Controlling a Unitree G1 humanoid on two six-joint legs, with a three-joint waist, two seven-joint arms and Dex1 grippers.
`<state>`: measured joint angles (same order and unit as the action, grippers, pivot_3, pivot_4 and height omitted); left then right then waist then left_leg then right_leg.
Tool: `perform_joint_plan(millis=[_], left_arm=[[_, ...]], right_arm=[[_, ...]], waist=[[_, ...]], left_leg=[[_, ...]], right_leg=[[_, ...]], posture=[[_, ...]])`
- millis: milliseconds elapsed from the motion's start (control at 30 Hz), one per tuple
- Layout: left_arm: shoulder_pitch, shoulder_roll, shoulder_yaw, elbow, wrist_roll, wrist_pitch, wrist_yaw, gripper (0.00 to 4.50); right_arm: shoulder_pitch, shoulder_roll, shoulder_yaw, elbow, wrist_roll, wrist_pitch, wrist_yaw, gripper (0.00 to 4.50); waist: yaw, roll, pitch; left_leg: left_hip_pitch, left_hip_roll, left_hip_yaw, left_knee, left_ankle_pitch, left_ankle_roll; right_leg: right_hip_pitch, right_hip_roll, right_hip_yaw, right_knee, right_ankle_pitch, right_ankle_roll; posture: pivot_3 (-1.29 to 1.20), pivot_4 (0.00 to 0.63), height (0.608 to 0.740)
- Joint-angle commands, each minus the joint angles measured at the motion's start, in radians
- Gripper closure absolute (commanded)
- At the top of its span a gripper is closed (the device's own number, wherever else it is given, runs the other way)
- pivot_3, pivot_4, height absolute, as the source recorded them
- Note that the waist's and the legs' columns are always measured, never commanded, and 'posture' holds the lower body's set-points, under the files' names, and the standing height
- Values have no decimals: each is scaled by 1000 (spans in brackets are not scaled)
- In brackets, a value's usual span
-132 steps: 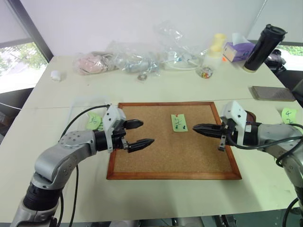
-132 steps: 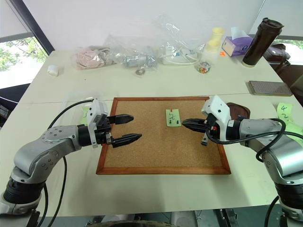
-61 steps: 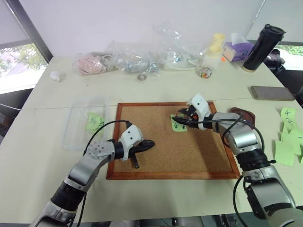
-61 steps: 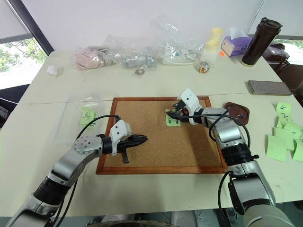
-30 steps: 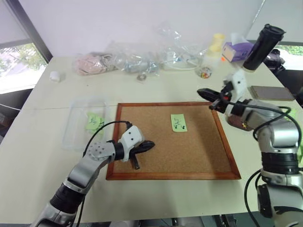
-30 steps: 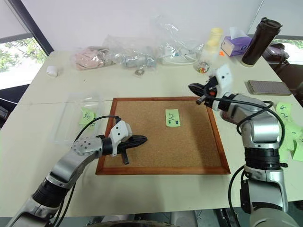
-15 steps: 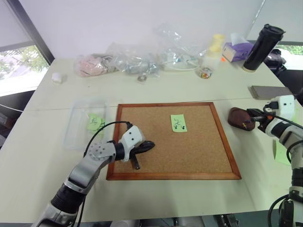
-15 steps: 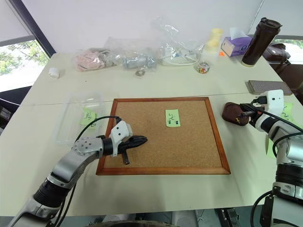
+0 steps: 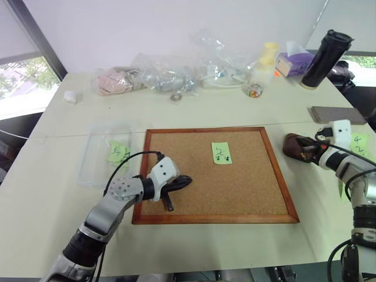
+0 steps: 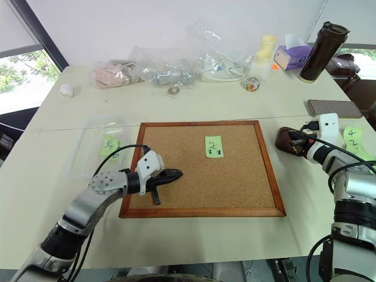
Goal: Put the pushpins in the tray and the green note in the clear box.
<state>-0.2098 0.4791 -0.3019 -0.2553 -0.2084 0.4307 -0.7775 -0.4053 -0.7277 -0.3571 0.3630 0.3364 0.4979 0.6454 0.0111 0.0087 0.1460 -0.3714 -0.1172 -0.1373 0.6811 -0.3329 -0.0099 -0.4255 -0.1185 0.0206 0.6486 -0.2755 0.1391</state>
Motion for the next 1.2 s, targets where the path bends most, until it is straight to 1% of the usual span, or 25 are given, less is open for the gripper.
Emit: perform_joint_plan(millis=[33, 133, 400, 467, 500, 600, 633, 1000, 1067, 1200], left_arm=[[30, 17, -20, 12, 18, 38, -4, 4500], [29, 20, -18, 9, 19, 39, -4, 4500], [22, 20, -19, 17, 21, 35, -9, 4500], [21, 20, -19, 17, 21, 35, -10, 4500], [21, 20, -20, 18, 21, 34, -11, 4500], [17, 18, -22, 23, 23, 32, -13, 4500], [16, 18, -23, 23, 23, 31, -14, 4500], [10, 15, -25, 35, 24, 24, -23, 4500], [7, 13, -26, 38, 26, 22, -24, 4500], [8, 14, -24, 39, 27, 20, -27, 4500]], right_arm=[[42, 3, 64, 13, -43, -20, 22, 4441], [32, 24, 39, 22, -13, 5, 4, 4441], [18, 12, 33, 39, -11, -6, 10, 4441], [16, 10, 32, 39, -10, -6, 11, 3842], [15, 11, 29, 40, -12, -13, 6, 3448], [8, 11, 19, 49, -12, -31, -2, 1945], [8, 10, 14, 42, -7, -35, -2, 1513], [1, -14, -19, -67, 45, -6, -1, 1513], [-1, -31, -15, -145, 64, 32, 7, 1513], [-13, -51, 20, -370, 153, 153, 66, 1513]], waist=[[0, 0, 0], [0, 0, -2], [0, -1, -2], [0, -1, -2], [0, -1, -2], [0, 0, -3], [0, 0, -3], [0, 0, -3], [0, 0, -3], [1, 1, -3]], left_leg=[[0, 0, 0, 0, 0, 0], [1, 0, 0, 0, 0, 0], [1, 0, 0, 0, 0, 0], [1, 0, 0, 0, 0, 0], [1, 0, 0, 0, 0, 0], [1, 0, 0, 0, 0, 0], [1, 0, 0, 0, 0, 0], [1, 0, 0, 0, 0, 0], [1, 0, 0, 0, 0, 0], [0, 0, 0, 0, 0, 0]], right_leg=[[0, 0, 0, 0, 0, 0], [1, 0, 0, 0, 0, 0], [1, 0, 0, 0, 0, 0], [1, 0, 0, 0, 0, 0], [1, 0, 0, 0, 0, 0], [1, 0, 0, 0, 0, 0], [1, 0, 0, 0, 0, 0], [1, 0, 0, 0, 0, 0], [1, 0, 0, 0, 0, 0], [0, 0, 0, 0, 0, 0]], posture=[[0, 150, 740], [0, 150, 740], [0, 150, 740], [0, 150, 740], [0, 150, 740], [0, 150, 740], [0, 150, 740], [0, 150, 740], [0, 150, 740], [0, 150, 740]])
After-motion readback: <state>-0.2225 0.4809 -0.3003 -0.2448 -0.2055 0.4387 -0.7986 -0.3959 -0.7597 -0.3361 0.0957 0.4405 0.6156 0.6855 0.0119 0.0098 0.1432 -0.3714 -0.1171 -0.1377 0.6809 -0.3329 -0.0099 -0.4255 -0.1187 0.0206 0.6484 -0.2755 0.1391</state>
